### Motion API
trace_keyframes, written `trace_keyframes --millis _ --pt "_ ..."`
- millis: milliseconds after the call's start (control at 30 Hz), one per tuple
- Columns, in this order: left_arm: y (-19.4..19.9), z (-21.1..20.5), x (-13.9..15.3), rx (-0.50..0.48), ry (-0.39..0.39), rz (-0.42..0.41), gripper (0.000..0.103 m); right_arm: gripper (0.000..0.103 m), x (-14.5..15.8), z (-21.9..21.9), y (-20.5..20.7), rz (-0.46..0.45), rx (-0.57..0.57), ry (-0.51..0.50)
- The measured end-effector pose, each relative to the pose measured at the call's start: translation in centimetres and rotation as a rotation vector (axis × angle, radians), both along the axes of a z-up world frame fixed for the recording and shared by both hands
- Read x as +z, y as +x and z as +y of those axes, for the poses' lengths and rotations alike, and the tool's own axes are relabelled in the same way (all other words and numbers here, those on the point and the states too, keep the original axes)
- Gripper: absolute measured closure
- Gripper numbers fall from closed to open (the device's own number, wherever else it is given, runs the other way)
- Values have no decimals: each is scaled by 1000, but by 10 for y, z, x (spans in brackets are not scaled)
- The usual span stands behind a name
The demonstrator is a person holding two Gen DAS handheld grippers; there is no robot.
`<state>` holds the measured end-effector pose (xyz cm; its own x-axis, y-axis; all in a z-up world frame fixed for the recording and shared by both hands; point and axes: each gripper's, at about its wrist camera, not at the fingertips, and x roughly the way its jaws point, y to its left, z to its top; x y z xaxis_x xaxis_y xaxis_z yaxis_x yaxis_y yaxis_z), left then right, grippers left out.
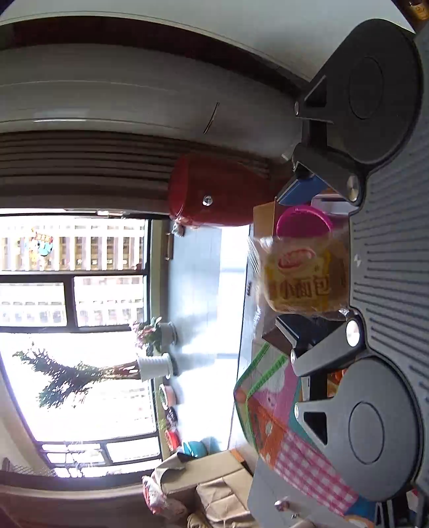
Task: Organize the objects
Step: 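Lower the bread roll into the box and open the right gripper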
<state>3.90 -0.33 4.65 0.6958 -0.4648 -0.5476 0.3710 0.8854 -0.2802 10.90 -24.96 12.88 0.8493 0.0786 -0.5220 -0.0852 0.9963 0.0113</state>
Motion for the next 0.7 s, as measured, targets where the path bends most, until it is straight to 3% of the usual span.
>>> trace_keyframes --millis 67,233,367,467,633,700 --pt "-2 3 -7 -1 7 14 76 30 -14 -5 2 39 -5 -3" --pt "2 3 -16 20 1 49 76 30 -46 -22 -37 70 -2 -19" --pt "8 -11 0 5 -48 2 76 30 -63 -30 -71 68 57 -65" --pt "23 -32 13 24 -16 -43 76 30 -76 -25 -77 80 67 -139" --pt "56 -50 9 121 98 -9 58 33 -99 -22 -64 120 48 -152" --pt "61 -46 7 132 125 -18 38 33 -102 -19 -57 130 64 -122"
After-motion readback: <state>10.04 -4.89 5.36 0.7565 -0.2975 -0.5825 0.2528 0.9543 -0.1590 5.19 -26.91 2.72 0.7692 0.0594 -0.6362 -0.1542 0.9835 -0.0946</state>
